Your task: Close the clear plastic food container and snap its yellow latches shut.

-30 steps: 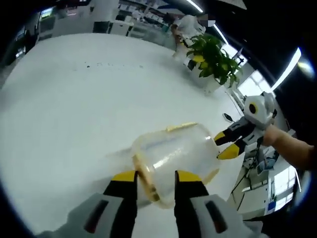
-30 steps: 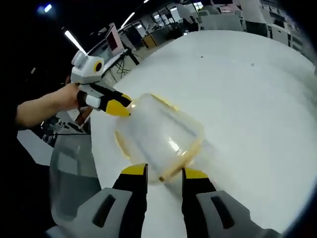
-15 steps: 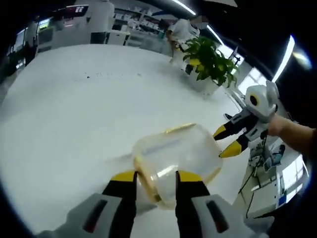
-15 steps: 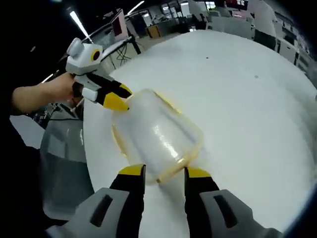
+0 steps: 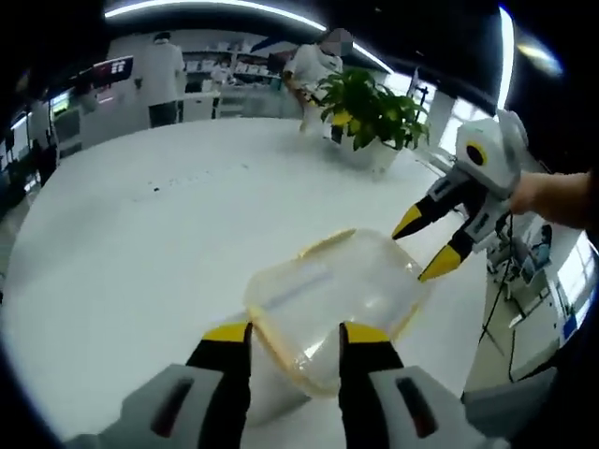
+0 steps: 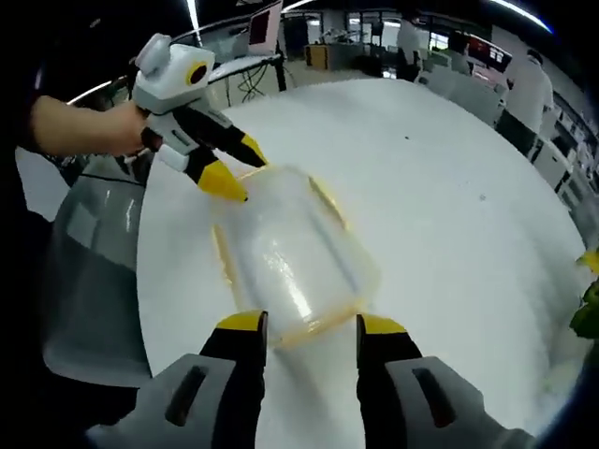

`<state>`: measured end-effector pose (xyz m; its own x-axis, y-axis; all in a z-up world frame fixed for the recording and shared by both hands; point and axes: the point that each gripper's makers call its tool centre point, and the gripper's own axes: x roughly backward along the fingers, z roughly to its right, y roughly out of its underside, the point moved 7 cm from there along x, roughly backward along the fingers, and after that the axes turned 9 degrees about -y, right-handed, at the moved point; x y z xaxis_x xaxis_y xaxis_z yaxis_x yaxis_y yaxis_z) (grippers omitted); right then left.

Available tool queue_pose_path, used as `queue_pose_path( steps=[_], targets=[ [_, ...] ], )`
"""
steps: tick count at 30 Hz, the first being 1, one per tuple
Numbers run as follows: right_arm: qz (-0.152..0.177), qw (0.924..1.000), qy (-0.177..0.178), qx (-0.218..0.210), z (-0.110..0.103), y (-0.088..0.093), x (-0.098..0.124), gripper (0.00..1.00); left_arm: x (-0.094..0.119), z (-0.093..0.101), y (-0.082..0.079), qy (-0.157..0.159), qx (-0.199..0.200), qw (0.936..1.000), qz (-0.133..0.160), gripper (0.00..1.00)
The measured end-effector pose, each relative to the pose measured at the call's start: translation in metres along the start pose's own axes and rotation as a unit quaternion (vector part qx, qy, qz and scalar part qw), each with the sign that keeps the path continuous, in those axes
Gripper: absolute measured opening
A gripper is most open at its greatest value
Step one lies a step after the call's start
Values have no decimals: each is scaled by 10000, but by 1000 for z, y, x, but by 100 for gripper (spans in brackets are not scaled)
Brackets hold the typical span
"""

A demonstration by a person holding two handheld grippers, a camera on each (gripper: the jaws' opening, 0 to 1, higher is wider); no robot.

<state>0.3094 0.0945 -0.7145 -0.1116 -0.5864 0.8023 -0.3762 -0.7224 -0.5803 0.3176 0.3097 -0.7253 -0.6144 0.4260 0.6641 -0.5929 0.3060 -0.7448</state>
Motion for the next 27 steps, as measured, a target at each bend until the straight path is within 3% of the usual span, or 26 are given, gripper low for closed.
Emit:
queue_pose_path(
  steps=[2, 7, 12, 16, 20, 27],
  targets=[
    [-144, 9992, 12, 381, -1, -3, 1, 34, 0, -1, -3, 8, -327, 9995, 39, 31],
    [-267, 9981, 41, 561, 1, -8, 0, 34, 2, -1, -11, 1, -1111, 9938, 52, 28],
    [131, 9987, -136, 483, 3, -20, -1, 33, 1, 6, -17, 146, -1725, 9849, 85, 28],
    [286, 9980, -212, 530, 3, -29, -3, 33, 0, 14, -26, 241, -2459, 9689, 108, 25],
    [463, 9968, -290, 581, 1, -41, -8, 30, -3, 22, -33, 423, -2398, 9697, 206, 26],
    [550, 9958, -425, 599, -2, -55, -21, 33, -9, 41, -34, 839, -2779, 9568, 154, 26]
  ],
)
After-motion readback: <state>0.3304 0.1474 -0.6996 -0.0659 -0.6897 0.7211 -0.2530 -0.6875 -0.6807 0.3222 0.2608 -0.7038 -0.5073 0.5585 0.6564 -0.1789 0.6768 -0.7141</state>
